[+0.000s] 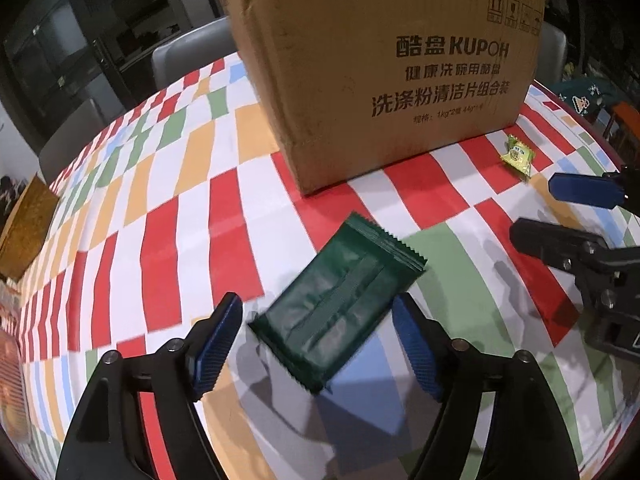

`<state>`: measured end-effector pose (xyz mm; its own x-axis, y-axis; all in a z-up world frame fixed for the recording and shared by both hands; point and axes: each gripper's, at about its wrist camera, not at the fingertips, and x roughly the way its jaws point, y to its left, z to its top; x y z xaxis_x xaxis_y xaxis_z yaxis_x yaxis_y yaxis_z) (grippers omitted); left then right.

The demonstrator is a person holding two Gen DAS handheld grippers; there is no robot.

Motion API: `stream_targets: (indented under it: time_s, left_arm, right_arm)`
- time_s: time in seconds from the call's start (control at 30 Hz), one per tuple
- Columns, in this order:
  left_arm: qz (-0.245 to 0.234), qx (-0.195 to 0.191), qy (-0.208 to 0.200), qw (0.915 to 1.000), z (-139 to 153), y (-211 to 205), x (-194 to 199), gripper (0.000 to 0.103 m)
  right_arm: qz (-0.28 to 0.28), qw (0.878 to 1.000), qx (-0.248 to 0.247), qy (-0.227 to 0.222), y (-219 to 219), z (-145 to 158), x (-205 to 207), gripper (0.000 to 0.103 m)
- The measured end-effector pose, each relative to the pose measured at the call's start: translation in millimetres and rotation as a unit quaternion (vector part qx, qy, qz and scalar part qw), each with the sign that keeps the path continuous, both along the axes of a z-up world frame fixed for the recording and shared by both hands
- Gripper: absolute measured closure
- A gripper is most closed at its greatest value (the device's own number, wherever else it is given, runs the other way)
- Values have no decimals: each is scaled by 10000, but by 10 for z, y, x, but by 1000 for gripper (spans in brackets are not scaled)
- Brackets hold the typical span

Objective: Organize snacks
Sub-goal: 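Grasp the dark green wafer pack with the left tool while the right tool grasps the green candy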

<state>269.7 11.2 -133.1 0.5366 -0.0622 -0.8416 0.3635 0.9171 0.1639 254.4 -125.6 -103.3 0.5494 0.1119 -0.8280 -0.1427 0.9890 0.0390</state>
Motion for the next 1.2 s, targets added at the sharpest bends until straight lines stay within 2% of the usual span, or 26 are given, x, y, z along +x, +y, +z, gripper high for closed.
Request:
stream_targets:
  time_s: [0.2, 0.4, 0.43, 0.47, 0.7, 0.9, 1.1, 1.2]
  left_arm:
    - [-44, -234, 102, 9997, -10, -12, 156, 26]
    - [82, -812, 315, 9962, -20, -3, 215, 50]
    - [95, -833, 300, 9960, -15, -15, 204, 57]
    - [126, -836, 283, 9960, -9, -28, 192, 60]
    - [311, -1072, 367, 9931, 35, -195, 99, 60]
    - [402, -1226, 246, 9913, 162, -380, -23, 60]
    - [508, -1246, 98, 9909, 262, -528, -7, 60]
    - [580, -1347, 116, 9891, 290, -551, 33, 60]
  right_arm:
    - [-48, 10000, -24, 42, -40, -33, 37, 43]
    - [-158, 9999, 7, 48, -123, -37, 80, 43]
    - [-180, 9998, 15, 48, -141, -37, 89, 43]
    - [-202, 9998, 29, 45, -162, -36, 98, 43]
    - [-230, 9994, 243, -2, -347, -23, 132, 43]
    - [-340, 9983, 481, -49, -566, -25, 163, 43]
    - [-427, 9976, 543, -56, -722, -58, 282, 43]
    - [-487, 9961, 734, 24, -782, -99, 369, 43]
